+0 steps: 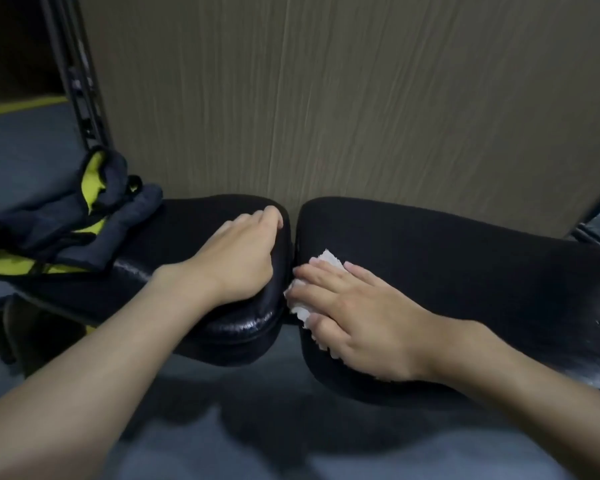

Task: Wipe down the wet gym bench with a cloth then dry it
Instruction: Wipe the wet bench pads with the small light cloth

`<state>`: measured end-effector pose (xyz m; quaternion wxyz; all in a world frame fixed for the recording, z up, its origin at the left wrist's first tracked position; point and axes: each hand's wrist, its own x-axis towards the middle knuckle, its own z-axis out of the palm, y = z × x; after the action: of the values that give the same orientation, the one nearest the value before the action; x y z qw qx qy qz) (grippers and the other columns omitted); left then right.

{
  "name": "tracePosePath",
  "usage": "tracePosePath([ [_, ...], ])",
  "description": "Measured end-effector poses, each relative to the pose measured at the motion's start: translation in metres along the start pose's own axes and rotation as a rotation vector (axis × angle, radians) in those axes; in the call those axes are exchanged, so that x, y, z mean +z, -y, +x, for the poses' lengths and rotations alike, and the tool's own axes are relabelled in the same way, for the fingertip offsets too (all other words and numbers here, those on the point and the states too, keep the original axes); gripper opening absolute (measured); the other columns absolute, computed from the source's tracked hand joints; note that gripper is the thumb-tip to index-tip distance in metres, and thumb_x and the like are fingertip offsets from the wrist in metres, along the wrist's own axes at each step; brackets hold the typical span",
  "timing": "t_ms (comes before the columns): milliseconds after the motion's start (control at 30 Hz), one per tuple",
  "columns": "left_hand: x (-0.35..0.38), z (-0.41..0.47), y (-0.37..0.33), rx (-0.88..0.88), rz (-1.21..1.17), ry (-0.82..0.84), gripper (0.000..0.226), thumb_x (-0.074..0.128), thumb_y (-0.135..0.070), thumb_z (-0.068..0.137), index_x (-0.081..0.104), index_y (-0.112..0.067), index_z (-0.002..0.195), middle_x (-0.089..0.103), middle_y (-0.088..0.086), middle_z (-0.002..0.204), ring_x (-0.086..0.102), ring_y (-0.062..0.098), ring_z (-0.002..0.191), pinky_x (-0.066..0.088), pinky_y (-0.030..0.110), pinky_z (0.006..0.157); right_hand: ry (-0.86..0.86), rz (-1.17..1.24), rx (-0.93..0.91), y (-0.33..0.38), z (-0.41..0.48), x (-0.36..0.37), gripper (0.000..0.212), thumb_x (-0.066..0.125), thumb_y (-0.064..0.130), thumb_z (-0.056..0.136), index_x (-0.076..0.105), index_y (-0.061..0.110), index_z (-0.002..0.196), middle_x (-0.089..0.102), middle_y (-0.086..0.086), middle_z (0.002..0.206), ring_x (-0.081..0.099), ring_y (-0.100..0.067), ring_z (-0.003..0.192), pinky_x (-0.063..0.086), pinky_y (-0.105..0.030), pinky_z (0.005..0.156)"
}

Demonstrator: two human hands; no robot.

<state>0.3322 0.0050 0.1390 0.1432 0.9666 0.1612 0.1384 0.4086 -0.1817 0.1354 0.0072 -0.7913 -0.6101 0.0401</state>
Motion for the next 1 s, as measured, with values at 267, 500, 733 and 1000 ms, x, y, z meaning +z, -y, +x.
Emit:
tracePosePath([
  [267,-0.014,0.018,0.008,0.041,0.000,0.038,0.029,0.039,-0.004,0.087,0.040,-0.015,0.114,0.061,0.002,0.114,0.052,0.024,0.109,0.045,0.043,0.090,0.039,0.017,-0.029,-0.024,0.042,-0.010,0.040,0.022,0.034,0.102,0.044,0.036,0.136,0.022,0.021,0.156,-0.004,0.003,0.148,-0.002,-0.035,0.123],
  [500,-0.006,0.017,-0.001,0.086,0.175,0.009,0.017,0.036,-0.021,0.096,0.039,-0.022,0.112,0.055,-0.006,0.106,0.052,0.018,0.099,0.035,0.028,0.081,0.021,0.106,-0.026,-0.059,0.089,-0.012,0.040,0.024,0.032,0.101,0.054,0.035,0.127,0.028,0.018,0.154,0.002,0.002,0.148,-0.001,-0.038,0.123],
  [733,-0.011,0.016,-0.024,0.020,0.169,0.092,0.017,0.035,-0.037,0.100,0.038,-0.027,0.113,0.049,-0.007,0.112,0.051,0.018,0.108,0.040,0.038,0.091,-0.010,0.103,-0.025,-0.104,0.113,-0.015,0.044,0.025,0.030,0.102,0.042,0.035,0.142,0.027,0.010,0.158,0.007,-0.003,0.149,0.000,-0.041,0.122],
  [1000,0.009,0.065,-0.043,-0.065,0.195,0.425,0.095,0.046,-0.080,0.077,0.028,-0.021,0.149,0.024,-0.001,0.157,0.023,0.017,0.145,0.014,0.052,0.118,-0.004,0.060,0.099,-0.136,0.167,-0.016,0.047,0.024,0.041,0.101,0.042,0.040,0.144,0.023,0.003,0.158,0.012,-0.016,0.148,0.005,-0.048,0.120],
])
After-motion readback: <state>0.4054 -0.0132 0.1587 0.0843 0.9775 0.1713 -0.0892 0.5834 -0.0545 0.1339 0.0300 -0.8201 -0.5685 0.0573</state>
